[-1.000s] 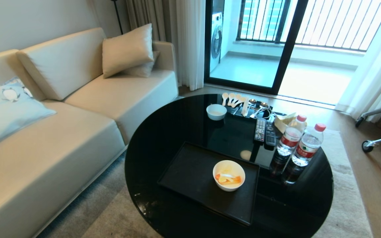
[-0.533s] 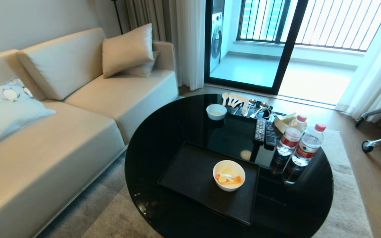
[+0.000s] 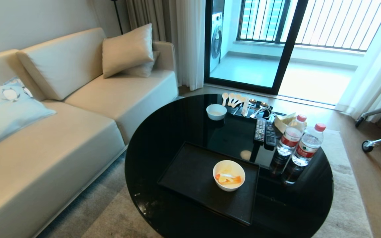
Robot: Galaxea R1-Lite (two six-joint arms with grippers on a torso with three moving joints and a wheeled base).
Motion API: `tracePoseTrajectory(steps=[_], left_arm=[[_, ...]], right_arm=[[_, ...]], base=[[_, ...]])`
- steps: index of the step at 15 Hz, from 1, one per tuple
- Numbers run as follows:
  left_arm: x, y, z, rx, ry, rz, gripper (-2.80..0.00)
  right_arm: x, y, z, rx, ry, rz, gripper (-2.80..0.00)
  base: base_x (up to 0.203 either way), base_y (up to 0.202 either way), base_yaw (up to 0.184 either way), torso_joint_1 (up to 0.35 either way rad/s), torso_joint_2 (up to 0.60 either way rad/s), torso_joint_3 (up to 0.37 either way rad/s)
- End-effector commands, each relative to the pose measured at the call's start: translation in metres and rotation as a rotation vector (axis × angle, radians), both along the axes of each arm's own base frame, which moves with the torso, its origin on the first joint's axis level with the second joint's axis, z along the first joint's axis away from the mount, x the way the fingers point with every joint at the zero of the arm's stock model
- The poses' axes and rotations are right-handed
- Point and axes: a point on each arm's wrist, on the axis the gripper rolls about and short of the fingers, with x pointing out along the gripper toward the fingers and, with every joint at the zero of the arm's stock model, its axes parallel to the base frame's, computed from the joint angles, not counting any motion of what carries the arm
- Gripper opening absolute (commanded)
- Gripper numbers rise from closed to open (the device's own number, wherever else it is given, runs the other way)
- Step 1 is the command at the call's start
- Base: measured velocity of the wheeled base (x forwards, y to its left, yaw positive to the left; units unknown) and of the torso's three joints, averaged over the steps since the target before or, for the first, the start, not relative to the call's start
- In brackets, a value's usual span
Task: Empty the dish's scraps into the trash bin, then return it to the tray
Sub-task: Pick up the bowl with leftover food
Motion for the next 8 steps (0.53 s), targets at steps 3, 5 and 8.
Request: tracePoseTrajectory(steps=[3,5,8], left_arm=[[0.000,0.000,0.000,-0.001,-0.001,0.001,-2.80],[0.000,0.000,0.000,-0.001,-0.001,0.001,-2.80],[0.000,0.000,0.000,-0.001,-0.001,0.001,-2.80]], right_arm=[[0.070,0.001,0.030,-0.082,0.231,0.028,-2.80],[0.105,0.001,0.037,-0.114,0.321,0.040,-2.80],[0.157,0.006,0.047,-0.151,0.415,0.088,-2.80]], base=[[0.000,0.000,0.000,0.000,0.00,0.000],[0.000,0.000,0.000,0.000,0.00,0.000],[0.000,0.000,0.000,0.000,0.00,0.000]])
